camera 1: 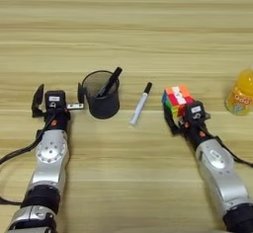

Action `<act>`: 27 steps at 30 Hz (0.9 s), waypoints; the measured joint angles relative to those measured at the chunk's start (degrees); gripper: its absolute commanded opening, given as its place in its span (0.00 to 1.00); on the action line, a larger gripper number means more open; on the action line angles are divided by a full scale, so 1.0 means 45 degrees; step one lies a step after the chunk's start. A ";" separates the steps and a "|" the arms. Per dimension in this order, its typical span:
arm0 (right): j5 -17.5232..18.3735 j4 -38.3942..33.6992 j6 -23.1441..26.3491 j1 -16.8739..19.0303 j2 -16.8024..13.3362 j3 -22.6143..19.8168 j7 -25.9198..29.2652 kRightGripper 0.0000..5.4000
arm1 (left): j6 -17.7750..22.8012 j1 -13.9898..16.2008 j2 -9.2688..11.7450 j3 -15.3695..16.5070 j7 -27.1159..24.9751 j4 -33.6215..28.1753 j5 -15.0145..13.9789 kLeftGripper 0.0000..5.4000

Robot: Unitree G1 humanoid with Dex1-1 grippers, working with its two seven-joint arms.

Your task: Move the objects on the table

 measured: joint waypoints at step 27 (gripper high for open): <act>-0.0437 -0.2393 -0.0590 0.0808 -0.0403 -0.0201 -0.0456 0.92 | 0.0006 0.0001 -0.0005 -0.0029 0.0024 -0.0006 0.0013 1.00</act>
